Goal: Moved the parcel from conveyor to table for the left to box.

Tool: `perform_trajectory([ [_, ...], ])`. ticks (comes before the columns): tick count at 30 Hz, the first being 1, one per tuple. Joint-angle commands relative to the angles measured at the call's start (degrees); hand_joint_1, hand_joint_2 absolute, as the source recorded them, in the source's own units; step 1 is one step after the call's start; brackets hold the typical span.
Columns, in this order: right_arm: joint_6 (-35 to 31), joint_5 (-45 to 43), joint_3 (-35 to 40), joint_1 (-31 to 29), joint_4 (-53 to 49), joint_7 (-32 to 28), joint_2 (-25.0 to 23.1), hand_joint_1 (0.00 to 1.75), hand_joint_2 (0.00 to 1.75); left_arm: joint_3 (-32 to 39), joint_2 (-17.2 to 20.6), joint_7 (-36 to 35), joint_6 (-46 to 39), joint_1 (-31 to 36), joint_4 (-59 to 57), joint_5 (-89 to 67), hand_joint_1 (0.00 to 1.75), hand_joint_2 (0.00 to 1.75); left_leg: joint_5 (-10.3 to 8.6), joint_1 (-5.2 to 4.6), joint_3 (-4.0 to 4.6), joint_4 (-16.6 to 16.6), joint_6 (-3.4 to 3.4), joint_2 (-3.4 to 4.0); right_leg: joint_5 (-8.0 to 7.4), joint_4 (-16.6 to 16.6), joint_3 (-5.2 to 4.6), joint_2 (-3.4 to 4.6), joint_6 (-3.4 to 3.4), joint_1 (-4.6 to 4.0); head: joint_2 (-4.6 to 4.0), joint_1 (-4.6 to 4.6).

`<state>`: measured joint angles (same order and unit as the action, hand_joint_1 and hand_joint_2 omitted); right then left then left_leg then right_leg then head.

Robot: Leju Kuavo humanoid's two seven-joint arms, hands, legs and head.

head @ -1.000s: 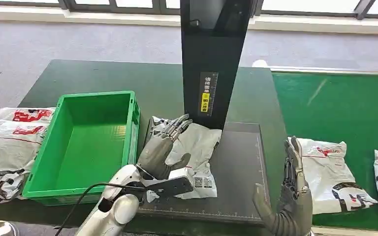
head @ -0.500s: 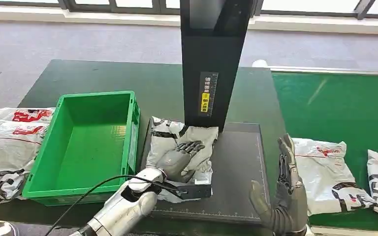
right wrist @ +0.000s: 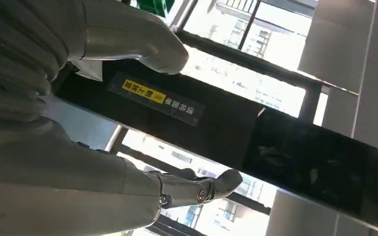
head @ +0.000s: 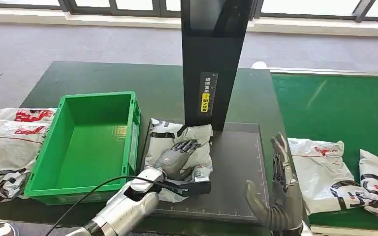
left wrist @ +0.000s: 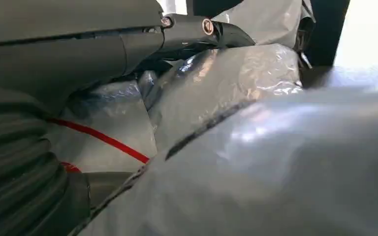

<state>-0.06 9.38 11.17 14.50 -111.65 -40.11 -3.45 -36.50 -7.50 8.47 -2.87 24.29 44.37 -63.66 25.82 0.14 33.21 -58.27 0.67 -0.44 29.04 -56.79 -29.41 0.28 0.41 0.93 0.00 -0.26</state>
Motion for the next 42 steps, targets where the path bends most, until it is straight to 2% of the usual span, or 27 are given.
perform_trajectory([
  [1,-0.1,0.6,-2.3,-1.6,2.1,0.1,-1.3,0.00,1.75,4.6,2.0,-4.4,-9.0,-5.1,1.2,-3.7,1.75,1.75,-0.09,-0.01,-0.06,0.2,0.03,0.26,-0.15,0.2,-0.04,0.20,-0.07,0.00,0.00,0.00],
  [4,-0.7,0.7,-2.8,-0.7,0.9,0.1,-1.1,0.00,1.75,7.2,2.2,-3.1,-11.4,-8.3,10.0,-4.1,1.75,1.75,-0.08,-0.02,-0.06,0.2,0.05,0.35,-0.16,0.2,-0.05,0.30,-0.09,0.01,0.00,0.00],
  [8,-1.5,0.3,-2.9,0.2,0.3,0.1,-1.2,0.00,1.75,9.5,2.1,-0.5,-13.5,-11.3,17.8,-2.3,1.75,1.75,-0.04,-0.01,-0.01,0.1,0.04,0.11,-0.06,0.1,-0.03,0.06,-0.08,0.00,-0.02,0.02],
  [16,-1.5,0.3,-2.9,0.2,0.3,0.1,-1.2,0.00,1.75,9.5,2.1,-0.5,-13.5,-11.3,17.8,-2.3,1.75,1.75,-0.01,0.02,0.18,0.1,0.03,0.04,-0.03,0.1,-0.15,0.06,-0.06,-0.02,0.00,0.02],
  [23,-2.1,-1.9,-3.8,0.0,-0.5,0.1,-1.3,0.00,1.75,11.2,1.6,3.9,-17.3,-14.4,25.2,0.3,1.75,1.75,0.01,0.01,0.25,0.0,0.02,0.03,-0.02,0.0,-0.23,0.04,-0.05,-0.01,0.00,0.02],
  [29,-1.6,-2.9,-5.2,0.0,-1.0,0.1,-2.7,0.00,1.75,11.5,1.4,8.4,-23.7,-16.7,31.5,2.9,1.75,1.75,0.01,0.00,0.24,0.0,0.03,0.05,-0.01,0.0,-0.24,0.06,-0.06,0.00,0.00,0.02],
  [36,-0.9,-5.2,-7.0,-0.5,0.1,0.1,-3.6,0.00,1.75,14.8,2.5,13.0,-31.8,-19.9,45.9,11.2,1.75,1.75,-0.01,0.03,0.29,0.0,0.04,0.12,-0.05,0.0,-0.31,0.11,-0.08,-0.03,-0.02,0.02],
  [41,-0.9,-5.2,-7.0,-0.5,0.0,0.1,-3.6,0.00,1.75,14.9,2.5,13.1,-32.1,-19.9,46.3,11.3,1.75,1.75,-0.03,0.02,0.21,0.1,0.05,0.09,-0.05,0.1,-0.22,0.07,-0.10,-0.03,0.00,0.00],
  [42,-1.3,-5.2,-7.0,-0.1,-0.2,0.1,-3.5,0.00,1.75,15.9,2.9,14.8,-33.9,-20.0,47.9,14.6,1.75,1.75,-0.03,0.01,0.23,0.1,0.04,0.03,-0.04,0.1,-0.23,0.03,-0.08,-0.01,-0.02,0.00],
])
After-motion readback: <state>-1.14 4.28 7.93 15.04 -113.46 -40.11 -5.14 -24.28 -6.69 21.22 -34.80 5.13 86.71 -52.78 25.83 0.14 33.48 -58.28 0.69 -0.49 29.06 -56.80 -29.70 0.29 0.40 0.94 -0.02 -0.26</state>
